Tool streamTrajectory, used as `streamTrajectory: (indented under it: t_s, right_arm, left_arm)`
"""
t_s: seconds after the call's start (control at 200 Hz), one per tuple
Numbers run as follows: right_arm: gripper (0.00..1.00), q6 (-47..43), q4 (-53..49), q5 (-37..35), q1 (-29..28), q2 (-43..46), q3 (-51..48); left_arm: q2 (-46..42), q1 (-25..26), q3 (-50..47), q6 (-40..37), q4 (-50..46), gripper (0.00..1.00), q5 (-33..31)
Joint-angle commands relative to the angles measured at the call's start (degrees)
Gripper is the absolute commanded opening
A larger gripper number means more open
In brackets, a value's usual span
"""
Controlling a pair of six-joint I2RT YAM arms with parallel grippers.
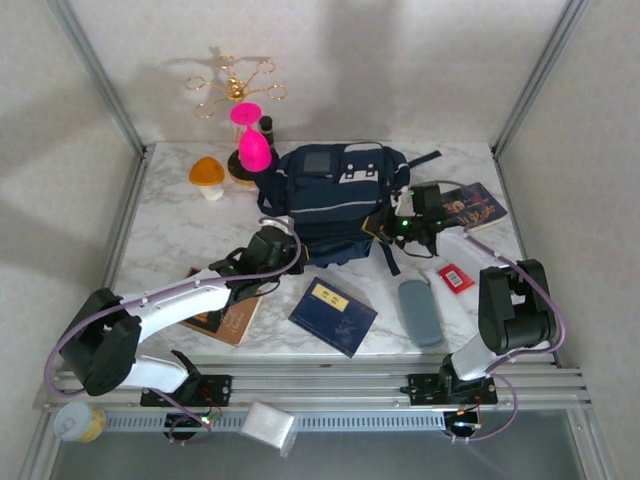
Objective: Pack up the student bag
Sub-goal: Unzip the student bag at the top-center of the table.
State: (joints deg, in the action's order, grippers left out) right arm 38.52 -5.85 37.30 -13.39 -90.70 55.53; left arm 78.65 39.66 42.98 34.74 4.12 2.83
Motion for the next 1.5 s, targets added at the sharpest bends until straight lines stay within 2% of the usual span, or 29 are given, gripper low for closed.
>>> streamTrajectory:
  t_s: [0.0,0.03,0.08,0.13,0.215,0.32,0.441,0.506,0.556,0.581,0.766,0.906,1.026,1.096,1.201,1.257,1.332,1.422,1.497]
  right_arm:
    - [0.06,-9.3,-3.2,-8.8,5.5,-1.2,6.4]
    - [0.1,-8.2,-3.8,-10.6,6.2,-1.5,6.8]
    - [0.3,-6.8,-4.2,-11.7,6.3,-1.4,7.4]
    - [0.42,-6.0,-3.8,-11.5,5.7,-0.4,7.1]
    - [0.63,-4.2,-8.4,-15.9,5.0,1.6,7.3]
    - [0.73,-3.3,-16.5,-23.6,3.7,4.5,7.2]
    - [0.81,0.2,-21.7,-25.8,0.1,7.8,5.5]
    - [0.89,4.1,-20.6,-25.7,-3.6,10.1,3.5]
    - [0.97,9.0,-16.7,-23.3,-6.7,11.4,0.8]
    - [0.99,11.6,-14.4,-22.0,-8.0,11.8,-0.6]
    - [0.99,30.6,-0.7,-22.2,-15.8,10.3,-5.6]
    - [0.99,40.1,1.5,-27.3,-20.5,8.7,-6.3]
    - [0.97,44.0,4.6,-29.9,-22.2,5.2,-5.2]
    - [0.94,45.0,10.4,-30.9,-22.0,2.6,-5.6]
    - [0.86,43.1,11.3,-29.5,-21.5,-3.8,-1.2]
    - [0.77,40.8,9.5,-29.9,-21.3,-6.5,1.5]
    - [0.61,36.7,12.2,-28.4,-20.3,-8.4,2.0]
    - [0.35,34.0,12.8,-29.6,-19.1,-7.8,0.1]
    - [0.2,32.9,15.7,-28.5,-17.5,-5.9,-2.9]
  left_arm:
    - [0.8,-2.7,-0.2,-2.8,-3.2,0.0,-2.6]
    - [1.5,-2.7,0.5,-2.9,-3.3,0.0,-2.4]
    - [2.5,-2.7,1.2,-2.9,-2.6,0.0,-1.3]
    - [3.0,-2.7,1.3,-2.9,-0.8,0.0,0.8]
    - [3.5,-2.7,1.5,-2.3,1.3,0.0,2.3]
    - [3.7,-2.4,1.6,-1.5,2.9,0.0,3.9]
    - [4.2,-1.6,2.0,-1.8,4.2,0.0,4.8]
    - [4.5,-1.2,2.3,-1.9,4.2,0.0,4.7]
    - [4.8,-1.0,2.3,-1.9,4.5,0.0,4.8]
    - [4.8,-0.9,2.1,-1.9,4.9,0.0,4.9]
    - [5.0,-0.4,2.2,-1.8,5.3,0.0,4.9]
    - [5.4,-0.2,2.6,-1.6,5.5,0.0,5.2]
    - [5.7,0.3,2.9,-1.7,6.0,0.0,5.3]
    - [6.4,0.7,3.6,-1.9,5.8,0.0,5.6]
    - [6.9,1.2,4.5,-2.6,5.4,0.0,5.8]
    - [6.9,1.4,4.7,-3.0,5.6,0.0,6.0]
    - [7.2,1.5,5.2,-3.1,5.2,0.0,5.7]
    - [7.4,1.5,6.2,-3.6,3.7,0.0,4.8]
    - [7.3,1.5,6.5,-3.7,3.1,0.0,3.8]
